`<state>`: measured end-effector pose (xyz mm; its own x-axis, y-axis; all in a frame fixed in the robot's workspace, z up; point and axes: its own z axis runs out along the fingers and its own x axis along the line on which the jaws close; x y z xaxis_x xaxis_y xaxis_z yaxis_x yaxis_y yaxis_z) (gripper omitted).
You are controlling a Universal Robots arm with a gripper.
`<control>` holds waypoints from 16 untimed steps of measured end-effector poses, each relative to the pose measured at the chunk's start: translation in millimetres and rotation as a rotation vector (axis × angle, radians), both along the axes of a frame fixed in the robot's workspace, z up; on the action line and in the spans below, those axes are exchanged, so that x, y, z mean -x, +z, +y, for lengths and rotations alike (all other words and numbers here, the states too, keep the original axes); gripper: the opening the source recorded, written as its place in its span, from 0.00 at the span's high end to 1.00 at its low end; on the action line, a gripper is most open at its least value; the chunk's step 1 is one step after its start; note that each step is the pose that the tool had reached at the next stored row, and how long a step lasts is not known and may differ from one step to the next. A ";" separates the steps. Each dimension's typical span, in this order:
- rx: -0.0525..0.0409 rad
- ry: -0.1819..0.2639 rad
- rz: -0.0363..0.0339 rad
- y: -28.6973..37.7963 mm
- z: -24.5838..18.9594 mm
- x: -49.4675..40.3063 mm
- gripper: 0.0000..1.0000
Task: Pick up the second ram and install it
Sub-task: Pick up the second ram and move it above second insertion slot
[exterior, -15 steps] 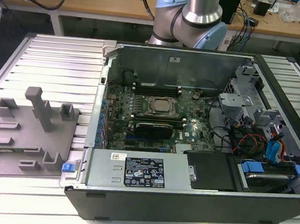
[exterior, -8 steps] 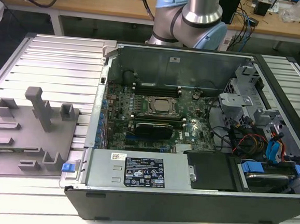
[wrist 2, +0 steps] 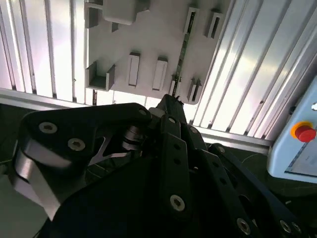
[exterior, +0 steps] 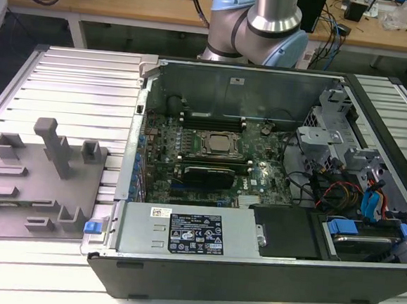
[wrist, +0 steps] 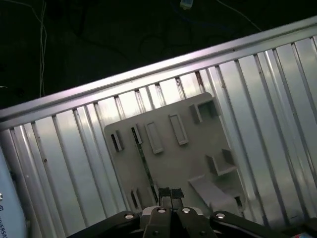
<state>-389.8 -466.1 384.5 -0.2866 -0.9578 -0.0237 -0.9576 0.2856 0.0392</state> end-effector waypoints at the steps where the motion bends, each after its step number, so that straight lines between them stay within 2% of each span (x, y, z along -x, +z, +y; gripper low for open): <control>1: -0.0001 0.027 0.0000 0.0 0.0 0.0 0.89; 7: -0.0001 0.116 0.0001 0.0 0.0 0.0 0.89; 10: 0.0000 0.197 0.0000 0.0 0.0 0.0 0.89; 16: 0.0000 0.274 0.0000 0.0 0.0 0.0 0.89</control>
